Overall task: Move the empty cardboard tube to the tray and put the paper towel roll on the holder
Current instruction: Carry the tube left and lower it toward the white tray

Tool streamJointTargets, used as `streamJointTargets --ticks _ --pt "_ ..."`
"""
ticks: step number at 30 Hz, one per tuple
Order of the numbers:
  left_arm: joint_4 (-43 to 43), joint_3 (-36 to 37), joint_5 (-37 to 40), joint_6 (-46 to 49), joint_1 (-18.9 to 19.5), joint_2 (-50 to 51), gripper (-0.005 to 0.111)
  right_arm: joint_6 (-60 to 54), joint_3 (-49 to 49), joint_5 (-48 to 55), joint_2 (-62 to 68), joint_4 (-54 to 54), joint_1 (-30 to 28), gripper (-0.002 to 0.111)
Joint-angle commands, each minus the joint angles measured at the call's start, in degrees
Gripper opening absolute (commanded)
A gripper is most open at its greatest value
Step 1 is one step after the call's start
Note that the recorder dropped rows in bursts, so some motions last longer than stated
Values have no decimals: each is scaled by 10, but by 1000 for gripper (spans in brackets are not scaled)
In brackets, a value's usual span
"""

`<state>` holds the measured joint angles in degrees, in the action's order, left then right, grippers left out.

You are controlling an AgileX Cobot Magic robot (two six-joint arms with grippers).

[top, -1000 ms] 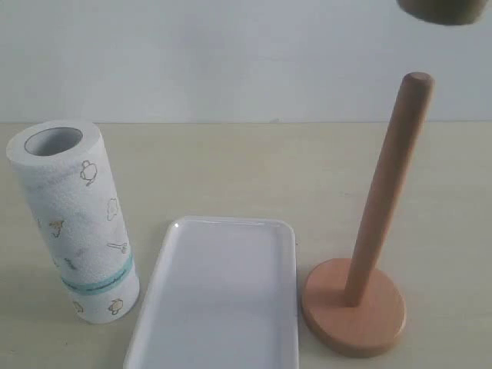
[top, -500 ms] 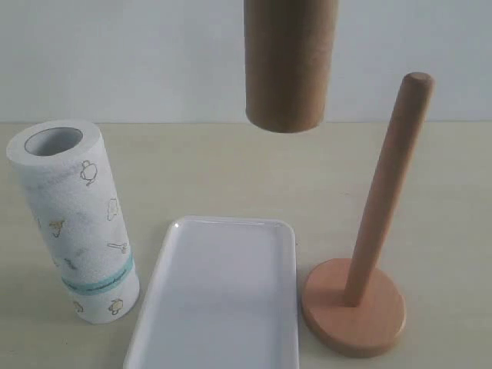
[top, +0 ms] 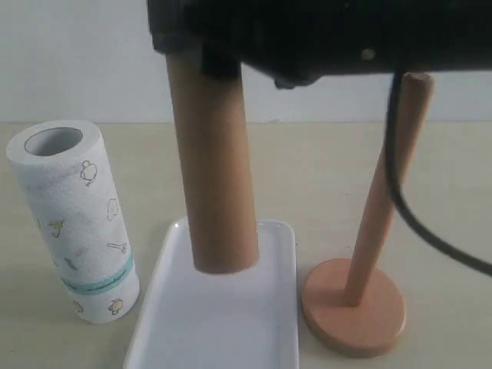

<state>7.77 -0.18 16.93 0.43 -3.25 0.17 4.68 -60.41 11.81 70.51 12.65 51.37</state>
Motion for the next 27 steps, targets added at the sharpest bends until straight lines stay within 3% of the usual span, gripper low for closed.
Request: streamJointTargets --ticks 1,8,27 --pt "-1 2 -2 -4 2 -2 6 63 -3 34 29 -1 -19 0" --pt "-1 2 -2 -4 2 -2 6 218 -3 125 77 4 -76 0" --pt "-1 2 -2 -4 2 -2 6 309 -11 85 219 20 -38 0"
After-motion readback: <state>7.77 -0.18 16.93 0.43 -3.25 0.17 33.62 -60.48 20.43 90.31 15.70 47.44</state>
